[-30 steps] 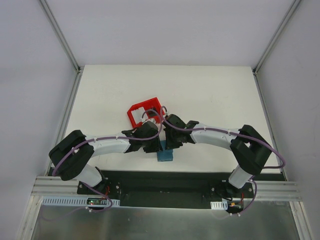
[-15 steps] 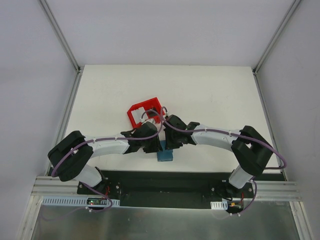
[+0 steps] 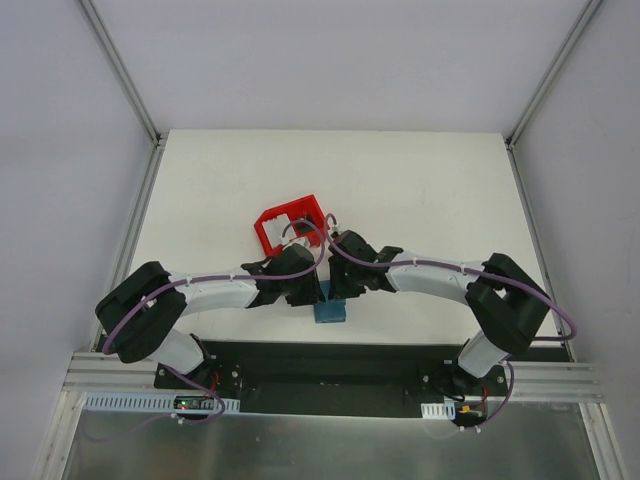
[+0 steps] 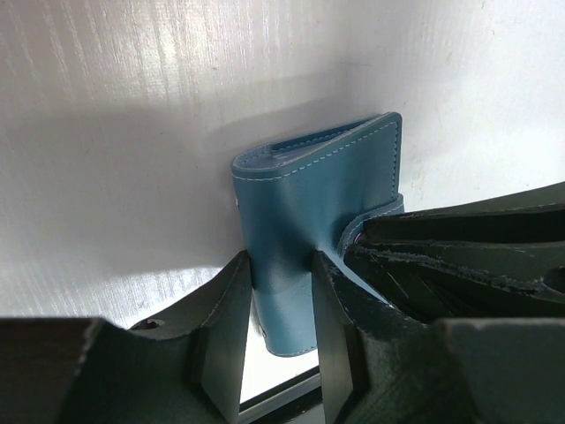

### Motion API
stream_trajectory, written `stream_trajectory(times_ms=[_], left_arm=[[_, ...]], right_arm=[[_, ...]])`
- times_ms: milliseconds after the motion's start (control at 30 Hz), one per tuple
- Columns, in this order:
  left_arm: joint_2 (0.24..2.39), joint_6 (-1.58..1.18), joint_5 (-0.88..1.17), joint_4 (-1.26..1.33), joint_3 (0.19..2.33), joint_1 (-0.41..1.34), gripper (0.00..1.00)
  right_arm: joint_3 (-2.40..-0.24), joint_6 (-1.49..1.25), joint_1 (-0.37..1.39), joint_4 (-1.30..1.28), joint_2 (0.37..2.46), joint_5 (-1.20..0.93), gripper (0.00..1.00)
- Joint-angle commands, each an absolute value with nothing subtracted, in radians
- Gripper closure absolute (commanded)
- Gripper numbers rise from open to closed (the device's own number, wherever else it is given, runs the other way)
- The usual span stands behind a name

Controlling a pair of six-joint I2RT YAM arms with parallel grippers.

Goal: Put the credit cards into the card holder
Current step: Close the card holder at the center of the board.

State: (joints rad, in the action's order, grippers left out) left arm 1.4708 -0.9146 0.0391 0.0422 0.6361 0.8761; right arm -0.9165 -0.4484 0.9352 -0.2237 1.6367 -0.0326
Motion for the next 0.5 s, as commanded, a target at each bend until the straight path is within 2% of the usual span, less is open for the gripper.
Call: stream_trajectory(times_ms=[0, 100, 233, 467], left_arm=[[1.496, -0.913, 0.008, -0.023, 0.603, 0.882, 0.69], [1.491, -0.911, 0.008, -0.023, 0.603, 0.884, 0.69], [1.482, -0.914, 0.006, -0.023, 0.597, 0.884, 0.69], [1.473, -0.92, 0.006, -0.022, 0.591, 0.884, 0.69]], right_arm=[[-0.854, -0.449, 0.951, -0.258, 1.764, -0.009, 0.78], [-0.839, -0.457, 0.954, -0.278, 1.79, 0.035, 0.76], [-0.87, -0.44, 0.965, -0.336, 1.816, 0.075, 0.88], [-0.907, -0.439, 0.994, -0.4, 1.845, 0.13, 0.86]])
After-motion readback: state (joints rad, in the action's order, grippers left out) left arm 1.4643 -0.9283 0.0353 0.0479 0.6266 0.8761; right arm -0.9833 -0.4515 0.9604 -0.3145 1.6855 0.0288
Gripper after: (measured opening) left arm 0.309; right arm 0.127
